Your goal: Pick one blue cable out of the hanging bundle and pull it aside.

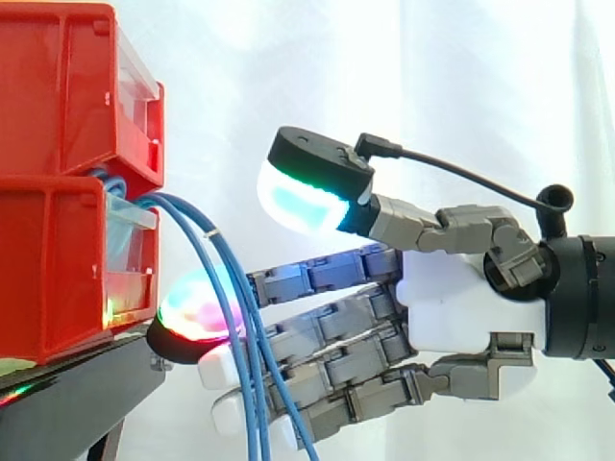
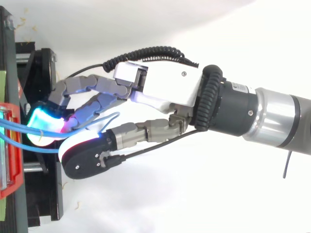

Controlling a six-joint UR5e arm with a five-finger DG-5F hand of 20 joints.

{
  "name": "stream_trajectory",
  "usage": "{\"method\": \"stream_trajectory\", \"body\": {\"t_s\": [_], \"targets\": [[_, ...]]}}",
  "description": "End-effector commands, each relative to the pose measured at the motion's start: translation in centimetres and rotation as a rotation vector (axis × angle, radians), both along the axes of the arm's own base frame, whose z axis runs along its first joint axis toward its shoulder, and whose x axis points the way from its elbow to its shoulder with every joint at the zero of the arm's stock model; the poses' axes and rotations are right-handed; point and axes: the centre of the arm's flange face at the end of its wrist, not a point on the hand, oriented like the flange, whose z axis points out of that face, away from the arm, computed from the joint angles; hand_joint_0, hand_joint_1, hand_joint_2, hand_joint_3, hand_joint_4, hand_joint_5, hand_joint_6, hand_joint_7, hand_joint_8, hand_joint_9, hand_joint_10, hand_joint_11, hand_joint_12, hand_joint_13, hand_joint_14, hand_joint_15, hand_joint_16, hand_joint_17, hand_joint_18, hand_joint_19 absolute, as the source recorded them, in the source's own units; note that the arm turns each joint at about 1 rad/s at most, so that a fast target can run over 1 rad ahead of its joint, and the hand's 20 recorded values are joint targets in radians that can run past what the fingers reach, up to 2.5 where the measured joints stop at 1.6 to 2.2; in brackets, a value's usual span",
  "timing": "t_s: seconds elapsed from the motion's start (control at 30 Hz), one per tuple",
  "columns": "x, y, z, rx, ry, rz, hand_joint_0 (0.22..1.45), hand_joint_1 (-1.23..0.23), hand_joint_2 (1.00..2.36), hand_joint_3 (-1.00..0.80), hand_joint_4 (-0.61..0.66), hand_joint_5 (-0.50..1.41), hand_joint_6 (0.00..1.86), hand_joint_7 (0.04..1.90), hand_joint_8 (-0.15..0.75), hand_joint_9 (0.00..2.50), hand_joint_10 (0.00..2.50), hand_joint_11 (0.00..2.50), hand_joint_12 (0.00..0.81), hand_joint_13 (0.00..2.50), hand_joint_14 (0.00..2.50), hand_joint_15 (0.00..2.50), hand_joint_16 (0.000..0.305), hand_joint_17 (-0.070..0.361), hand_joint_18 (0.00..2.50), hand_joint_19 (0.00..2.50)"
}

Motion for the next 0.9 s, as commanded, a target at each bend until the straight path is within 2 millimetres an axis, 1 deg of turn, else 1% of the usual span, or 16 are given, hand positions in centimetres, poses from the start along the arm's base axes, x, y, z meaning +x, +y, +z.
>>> {"method": "stream_trajectory", "body": {"t_s": [0.0, 0.33, 0.6, 0.63, 0.67, 0.73, 0.87], "targets": [[0.2, 0.3, 0.5, -0.001, 0.006, 0.003, 0.53, -0.59, 1.00, -0.48, 0.26, -0.06, 0.50, 1.09, 0.238, 0.77, 0.00, 0.04, 0.360, 0.68, 0.01, 0.33, 0.056, 0.125, 0.44, 0.57], [0.3, 1.7, 0.9, 0.000, 0.004, 0.018, 0.55, -0.62, 1.00, -0.45, 0.23, -0.05, 0.50, 1.19, 0.232, 0.79, 0.00, 0.04, 0.352, 0.70, 0.01, 0.34, 0.055, 0.123, 0.46, 0.58], [0.3, 1.7, 1.0, 0.002, 0.005, 0.020, 0.57, -0.64, 1.01, -0.40, 0.20, -0.04, 0.50, 1.30, 0.229, 0.80, 0.00, 0.06, 0.349, 0.71, 0.01, 0.35, 0.054, 0.122, 0.47, 0.59], [0.3, 1.9, 0.9, 0.003, 0.007, 0.022, 0.57, -0.65, 1.01, -0.38, 0.18, -0.04, 0.51, 1.30, 0.229, 0.81, 0.00, 0.06, 0.348, 0.71, 0.01, 0.35, 0.054, 0.122, 0.47, 0.59], [0.3, 1.8, 0.9, 0.003, 0.005, 0.022, 0.57, -0.65, 1.01, -0.37, 0.17, -0.04, 0.52, 1.30, 0.228, 0.81, 0.00, 0.06, 0.348, 0.71, 0.02, 0.35, 0.054, 0.122, 0.48, 0.59], [0.5, 1.8, 1.3, 0.005, -0.003, 0.022, 0.58, -0.65, 1.01, -0.34, 0.17, -0.05, 0.57, 1.21, 0.230, 0.81, 0.00, 0.07, 0.349, 0.72, 0.01, 0.35, 0.054, 0.122, 0.48, 0.60], [0.6, 1.8, 1.7, 0.009, -0.009, 0.022, 0.58, -0.65, 1.01, -0.34, 0.16, -0.06, 0.62, 1.12, 0.229, 0.81, 0.00, 0.07, 0.347, 0.72, 0.02, 0.36, 0.054, 0.122, 0.48, 0.60]]}}
